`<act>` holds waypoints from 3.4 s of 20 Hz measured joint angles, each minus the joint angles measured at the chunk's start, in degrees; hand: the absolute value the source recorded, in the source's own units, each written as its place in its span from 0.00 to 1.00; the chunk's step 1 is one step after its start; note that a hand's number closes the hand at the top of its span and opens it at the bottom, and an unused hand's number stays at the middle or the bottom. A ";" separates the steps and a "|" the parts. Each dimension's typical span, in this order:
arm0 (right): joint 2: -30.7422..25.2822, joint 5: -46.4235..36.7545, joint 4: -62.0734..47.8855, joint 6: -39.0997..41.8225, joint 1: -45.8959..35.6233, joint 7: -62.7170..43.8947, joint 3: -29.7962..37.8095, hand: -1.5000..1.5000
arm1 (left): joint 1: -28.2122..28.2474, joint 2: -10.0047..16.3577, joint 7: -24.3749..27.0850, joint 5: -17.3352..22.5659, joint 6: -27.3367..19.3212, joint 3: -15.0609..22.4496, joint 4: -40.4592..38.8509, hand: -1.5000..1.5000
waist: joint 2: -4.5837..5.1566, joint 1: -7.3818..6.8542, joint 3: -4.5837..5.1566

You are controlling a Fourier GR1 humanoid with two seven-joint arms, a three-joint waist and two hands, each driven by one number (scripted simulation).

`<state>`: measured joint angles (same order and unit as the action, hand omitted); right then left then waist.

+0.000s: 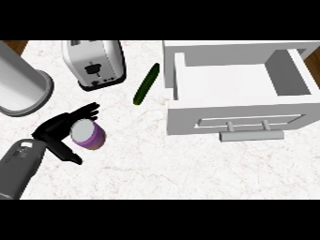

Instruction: Pick up the can, place it into the drawer and close the drawer

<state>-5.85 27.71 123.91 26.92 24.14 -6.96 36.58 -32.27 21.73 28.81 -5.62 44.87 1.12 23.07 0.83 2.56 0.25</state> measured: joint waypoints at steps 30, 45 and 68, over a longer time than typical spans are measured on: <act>2.90 2.61 4.53 -0.02 3.45 -3.31 1.98 0.00 | -1.89 -8.67 -3.36 13.13 -8.15 -9.24 -3.92 1.00 | -1.06 -2.94 -0.18; 4.38 3.98 6.09 0.62 5.02 -4.10 3.78 0.00 | 0.65 -19.85 -9.43 22.08 -39.28 -12.24 22.97 1.00 | -1.70 -3.75 -0.38; 5.04 5.05 6.59 1.20 3.12 -6.47 4.34 0.00 | -11.43 -21.63 -39.00 19.55 -69.24 4.85 52.17 1.00 | -0.88 -1.78 -0.26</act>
<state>-0.81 32.77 130.50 28.11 27.26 -13.42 40.92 -43.71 0.10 -10.19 13.93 -24.37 5.97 75.24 -0.05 0.77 -0.01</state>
